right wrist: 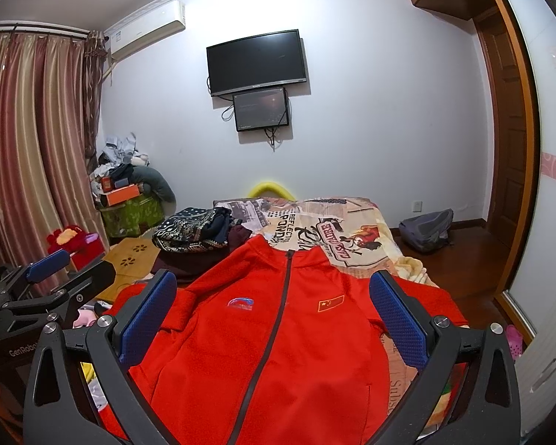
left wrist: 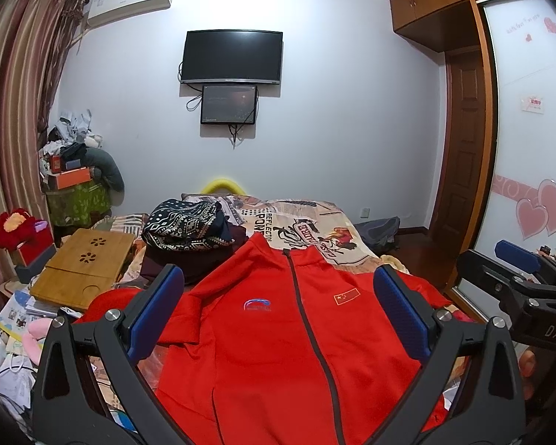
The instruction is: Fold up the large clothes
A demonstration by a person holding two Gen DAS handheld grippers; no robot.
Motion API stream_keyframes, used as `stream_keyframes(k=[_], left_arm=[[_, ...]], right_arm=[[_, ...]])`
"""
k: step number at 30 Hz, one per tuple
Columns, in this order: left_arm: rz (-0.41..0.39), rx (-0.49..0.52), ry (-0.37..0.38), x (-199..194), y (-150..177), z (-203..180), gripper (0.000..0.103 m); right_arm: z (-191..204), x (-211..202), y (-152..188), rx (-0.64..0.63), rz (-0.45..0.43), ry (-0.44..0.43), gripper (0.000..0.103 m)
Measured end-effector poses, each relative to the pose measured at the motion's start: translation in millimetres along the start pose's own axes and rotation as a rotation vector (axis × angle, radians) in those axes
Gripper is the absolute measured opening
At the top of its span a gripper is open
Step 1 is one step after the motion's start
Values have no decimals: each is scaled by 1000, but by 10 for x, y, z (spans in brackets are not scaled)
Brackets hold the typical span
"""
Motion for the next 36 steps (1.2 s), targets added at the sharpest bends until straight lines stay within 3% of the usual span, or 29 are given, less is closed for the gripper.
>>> stream_keyframes(k=[36], left_arm=[[19,-29,-15,166,7,110,103]], right_arm=[[-23,135,-38,-2,26,5,103]])
Point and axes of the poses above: each gripper's, at about its wrist camera, not at the fingertips, and x roughly the way its jaws point, z to its left, y to its underside, the point moved 4 cm from there along x, roughly the way its jaws point, and after that the axes turned 7 degrees about z, right-handed, at the moved point
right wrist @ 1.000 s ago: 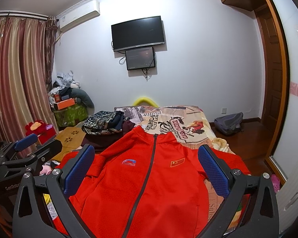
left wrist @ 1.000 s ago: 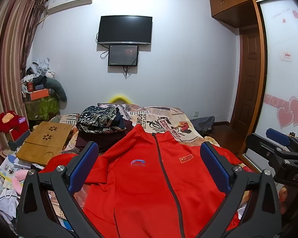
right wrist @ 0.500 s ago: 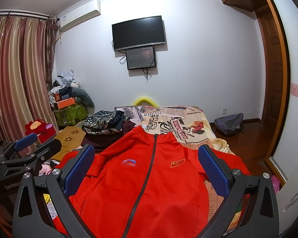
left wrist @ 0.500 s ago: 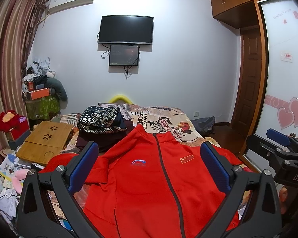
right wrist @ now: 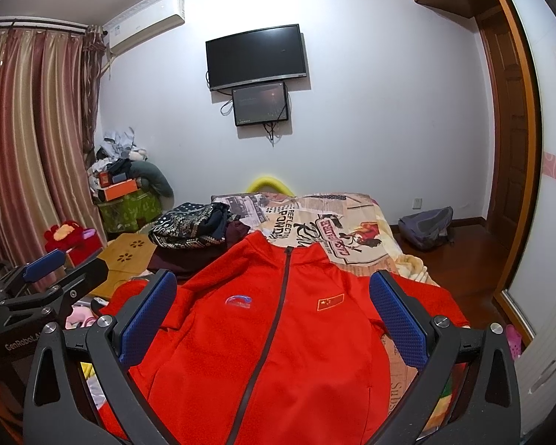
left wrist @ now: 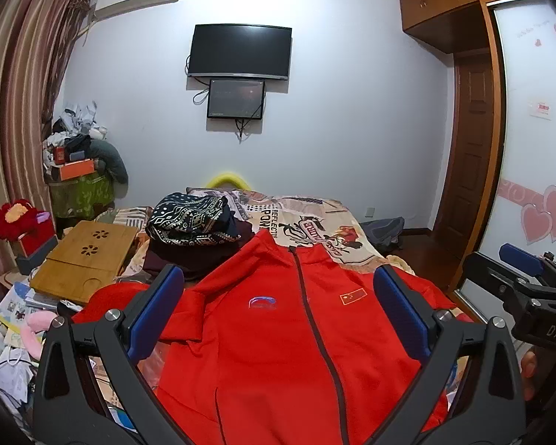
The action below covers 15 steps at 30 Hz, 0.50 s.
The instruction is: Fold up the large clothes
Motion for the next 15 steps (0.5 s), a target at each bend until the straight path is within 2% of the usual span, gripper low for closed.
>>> stream_keyframes(k=[6,10,15], left_arm=[[10,-17,-13,136,-37,109,103],[-1,-33,-56,278,-107,258,103],[5,-82,-126,576,-238,669,103]], right_arm=[[-19,121,-45,-9,8,12,103],[-46,259,-98,-18,14,21,103],[-117,554,-180,-44,28,55,103]])
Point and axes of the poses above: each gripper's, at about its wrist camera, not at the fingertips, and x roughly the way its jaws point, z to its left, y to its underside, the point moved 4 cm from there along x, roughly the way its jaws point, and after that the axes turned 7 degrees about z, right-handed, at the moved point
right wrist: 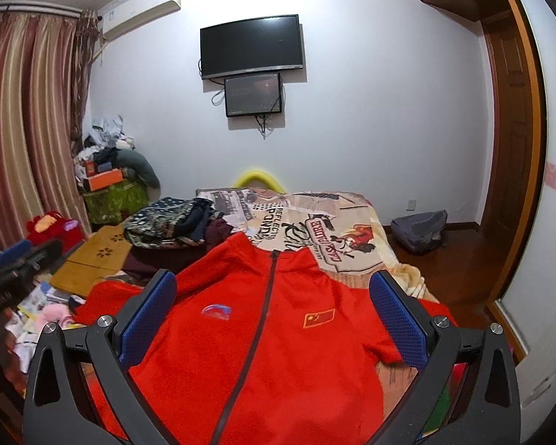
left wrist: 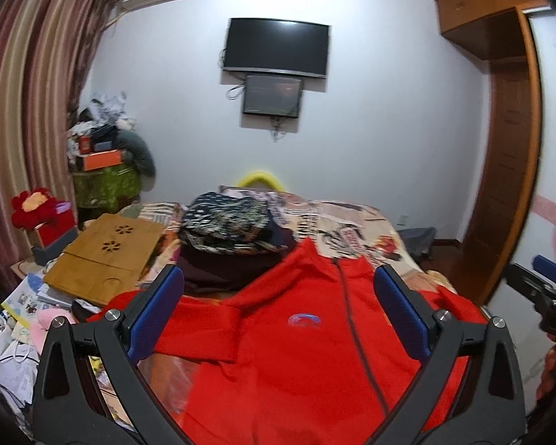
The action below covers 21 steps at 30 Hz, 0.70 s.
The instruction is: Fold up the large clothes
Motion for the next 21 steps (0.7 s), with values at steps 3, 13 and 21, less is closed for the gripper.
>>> stream_keyframes(k=[3,13,21], left_arm=[[37,-25,-41,263,-62,277,103],[288,-216,-240,1327,353,1656,103],[545,-422,-222,1936,1181,2437,95]], right_arm=[[-49,223,-33,-15,21,23,103],[-118,1107,197,-106,222,70,103],[-184,1701,532,-69,448,17,103]])
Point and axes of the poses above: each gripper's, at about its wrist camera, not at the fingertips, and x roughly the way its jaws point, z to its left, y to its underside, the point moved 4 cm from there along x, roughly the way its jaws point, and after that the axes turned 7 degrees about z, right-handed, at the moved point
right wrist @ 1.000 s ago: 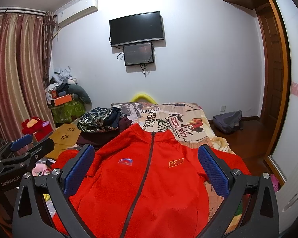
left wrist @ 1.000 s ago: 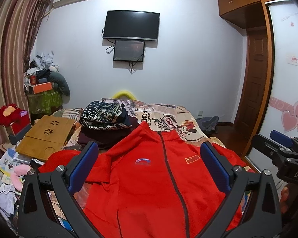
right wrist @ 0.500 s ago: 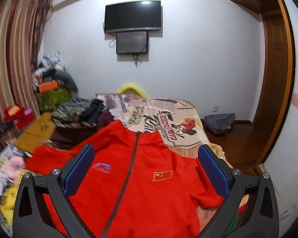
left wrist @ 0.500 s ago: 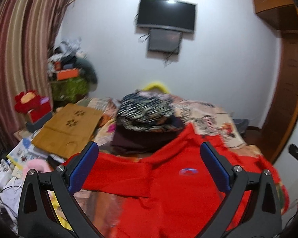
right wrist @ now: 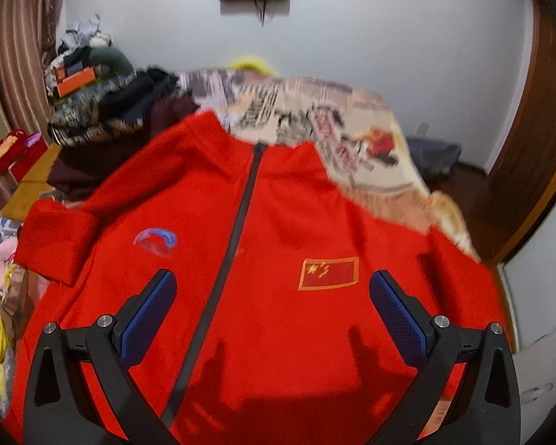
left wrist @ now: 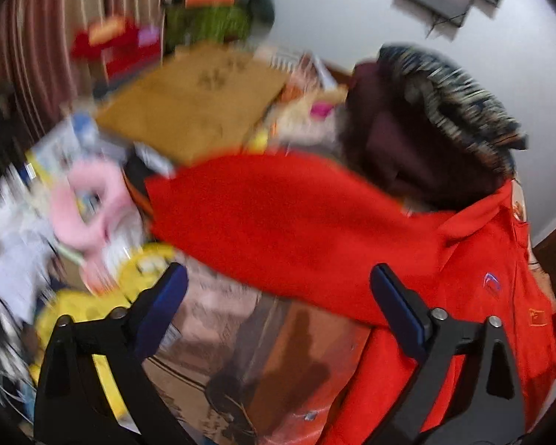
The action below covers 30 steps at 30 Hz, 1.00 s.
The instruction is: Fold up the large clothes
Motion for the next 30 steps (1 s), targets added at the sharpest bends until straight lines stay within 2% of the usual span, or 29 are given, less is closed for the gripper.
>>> stream_keyframes(k=[4,8,10,12,13,17,21,24,27,30], left_arm=[[139,-142,132,407,115,263,83],[189,-266,273,663,143,403,67],[184,-301,293,740,121,447,62],[156,-307,266,777,53,457,53],[147,-297,243,775,29,445,47],[94,-200,88,779,-188,386,10],[-12,-77,-27,476,-382,124,3],[-110,6,-26,112,-505,-136,2],[-208,104,47,-348,-636,-616,2],[-265,203,117,-679,-684,-1095,2]], right_arm=[[-11,211,22,28,70,-57,103],[23,333,16,25,103,-75,103],[38,382,40,23,125,-79,103],[46,438,29,20,140,-83,103],[47,447,44,20,150,-84,103],[37,453,37,23,164,-90,103],[-4,386,15,33,151,-87,103],[-51,320,-16,42,136,-84,103],[-95,241,-30,48,119,-80,103],[-144,159,-35,50,104,-84,103]])
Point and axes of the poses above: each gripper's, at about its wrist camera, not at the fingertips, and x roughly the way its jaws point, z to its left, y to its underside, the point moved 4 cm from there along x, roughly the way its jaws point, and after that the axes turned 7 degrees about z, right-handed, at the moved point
